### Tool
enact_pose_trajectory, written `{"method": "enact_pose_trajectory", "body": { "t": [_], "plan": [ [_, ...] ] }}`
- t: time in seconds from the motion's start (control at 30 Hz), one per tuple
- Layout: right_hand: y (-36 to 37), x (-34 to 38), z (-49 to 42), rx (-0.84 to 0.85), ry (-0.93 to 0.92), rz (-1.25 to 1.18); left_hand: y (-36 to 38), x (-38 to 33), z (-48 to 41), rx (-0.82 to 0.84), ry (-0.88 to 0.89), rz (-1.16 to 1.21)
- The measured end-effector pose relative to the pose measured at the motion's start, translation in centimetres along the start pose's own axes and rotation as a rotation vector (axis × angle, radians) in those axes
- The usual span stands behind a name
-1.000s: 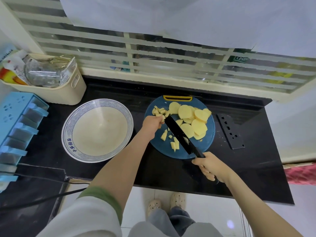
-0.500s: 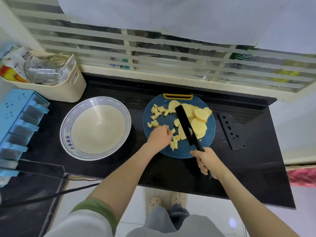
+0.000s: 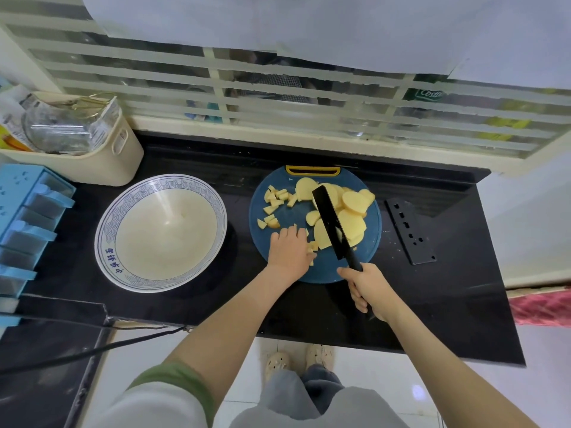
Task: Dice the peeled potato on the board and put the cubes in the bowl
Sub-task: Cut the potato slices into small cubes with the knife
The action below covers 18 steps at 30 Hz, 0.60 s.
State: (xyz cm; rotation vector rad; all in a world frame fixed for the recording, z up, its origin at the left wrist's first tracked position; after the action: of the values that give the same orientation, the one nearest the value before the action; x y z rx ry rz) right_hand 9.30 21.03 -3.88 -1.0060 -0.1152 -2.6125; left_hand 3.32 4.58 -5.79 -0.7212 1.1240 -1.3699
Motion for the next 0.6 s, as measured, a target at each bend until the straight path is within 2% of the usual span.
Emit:
{"method": "enact_pose_trajectory", "body": {
  "t": [0.2,0.37,0.6],
  "plan": [
    [-0.4,-0.4,0.1,-0.015,0.000,-0.008,0.1,0.3,-0.4,0.023,-0.007,-0.052],
    [-0.4,-0.6,-0.1,-0.026,0.000,-0.002,-0.2,0.4,-0.9,0.108,0.076,-0.138],
    [-0.6,-0.7,-0.2,-0.048,-0.009,-0.013,-1.0,0.7,-1.0,0.016,0.064,0.000]
  ]
}}
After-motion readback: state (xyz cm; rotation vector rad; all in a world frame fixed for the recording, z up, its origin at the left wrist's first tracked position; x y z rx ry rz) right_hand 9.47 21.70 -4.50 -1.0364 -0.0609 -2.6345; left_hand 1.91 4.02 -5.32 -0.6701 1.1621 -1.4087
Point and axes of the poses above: each hand's wrist, its own z-axis away from the middle knuckle, its own y-axis out of the palm, x = y × z, the point moved 4 cm from there along -z, towards the middle knuckle, and after that the axes turned 10 degrees about x, right-handed, at the moved point
